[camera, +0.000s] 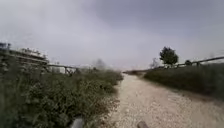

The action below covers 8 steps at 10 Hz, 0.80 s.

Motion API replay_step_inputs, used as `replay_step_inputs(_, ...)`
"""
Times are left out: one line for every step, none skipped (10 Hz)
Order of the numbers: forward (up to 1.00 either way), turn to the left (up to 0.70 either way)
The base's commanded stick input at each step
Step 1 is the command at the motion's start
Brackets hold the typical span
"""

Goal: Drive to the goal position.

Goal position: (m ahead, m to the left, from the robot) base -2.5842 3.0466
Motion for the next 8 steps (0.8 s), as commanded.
replay_step_inputs(-0.89, 0.0)
replay_step_inputs(-0.22, 0.0)
replay_step_inputs(0.0, 0.0)
replay_step_inputs(0.0, 0.0)
replay_step_inputs(0.0, 0.0)
replay_step_inputs(0.0, 0.0)
replay_step_inputs(0.05, 0.0)
replay_step_inputs(0.85, 0.0)
